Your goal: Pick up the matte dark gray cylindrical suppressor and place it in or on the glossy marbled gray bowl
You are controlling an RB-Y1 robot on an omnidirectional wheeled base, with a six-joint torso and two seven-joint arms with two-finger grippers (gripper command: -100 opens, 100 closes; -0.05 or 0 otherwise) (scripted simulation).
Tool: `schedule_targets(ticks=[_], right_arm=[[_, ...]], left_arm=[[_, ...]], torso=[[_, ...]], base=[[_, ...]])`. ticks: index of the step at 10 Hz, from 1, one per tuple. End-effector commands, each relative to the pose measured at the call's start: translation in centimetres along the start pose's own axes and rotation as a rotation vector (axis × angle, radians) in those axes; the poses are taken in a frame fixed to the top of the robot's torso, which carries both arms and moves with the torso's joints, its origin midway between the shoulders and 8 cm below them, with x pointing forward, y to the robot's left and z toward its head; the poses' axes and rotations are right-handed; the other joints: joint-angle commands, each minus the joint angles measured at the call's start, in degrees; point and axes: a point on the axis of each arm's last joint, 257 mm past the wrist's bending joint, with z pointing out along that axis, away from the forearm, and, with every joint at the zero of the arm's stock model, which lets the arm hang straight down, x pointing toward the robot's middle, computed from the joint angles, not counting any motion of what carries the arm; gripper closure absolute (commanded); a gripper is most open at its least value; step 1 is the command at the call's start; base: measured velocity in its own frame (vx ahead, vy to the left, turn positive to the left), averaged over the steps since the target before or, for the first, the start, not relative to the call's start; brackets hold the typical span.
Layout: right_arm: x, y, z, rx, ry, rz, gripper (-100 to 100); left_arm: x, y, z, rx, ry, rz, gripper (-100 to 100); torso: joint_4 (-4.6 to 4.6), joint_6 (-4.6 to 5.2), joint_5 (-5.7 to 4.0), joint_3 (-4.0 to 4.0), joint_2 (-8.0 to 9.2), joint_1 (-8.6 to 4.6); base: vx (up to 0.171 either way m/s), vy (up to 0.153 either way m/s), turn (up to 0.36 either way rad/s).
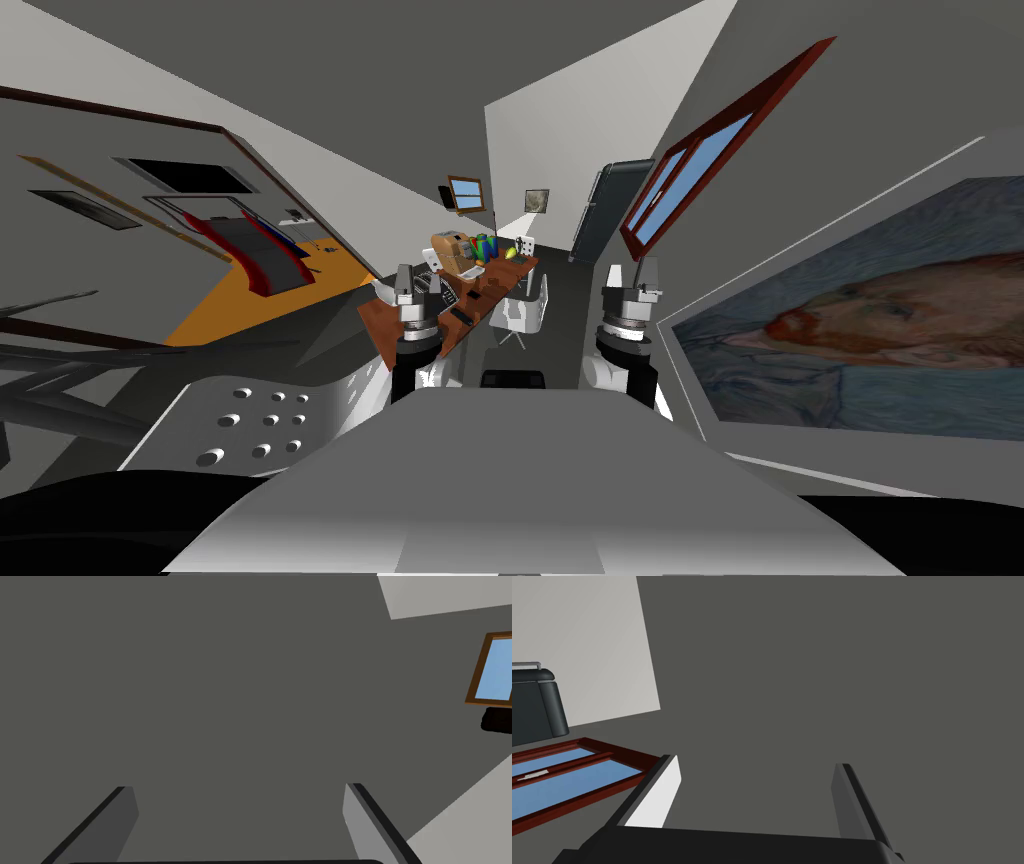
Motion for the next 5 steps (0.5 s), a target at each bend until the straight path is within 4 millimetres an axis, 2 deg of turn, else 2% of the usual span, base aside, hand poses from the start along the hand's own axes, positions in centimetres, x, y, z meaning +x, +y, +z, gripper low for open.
schedule_targets(ticks=[1, 5], right_arm=[[0.0, 0.0, 0.0, 0.000, 0.000, 0.000, 0], [0.0, 0.0, 0.0, 0.000, 0.000, 0.000, 0]], left_arm=[[0.5, 0.4, -0.2, -0.007, 0.030, -0.011, -100], [2.3, 2.4, -1.3, -0.051, 0.131, -0.087, -100]], torso=[[0.00, 0.00, 0.00, 0.00, 0.00, 0.00], [0.01, 0.01, 0.04, 0.02, 0.03, 0.18]], base=[[-0.004, 0.008, -0.022], [-0.010, 0.038, -0.053]])
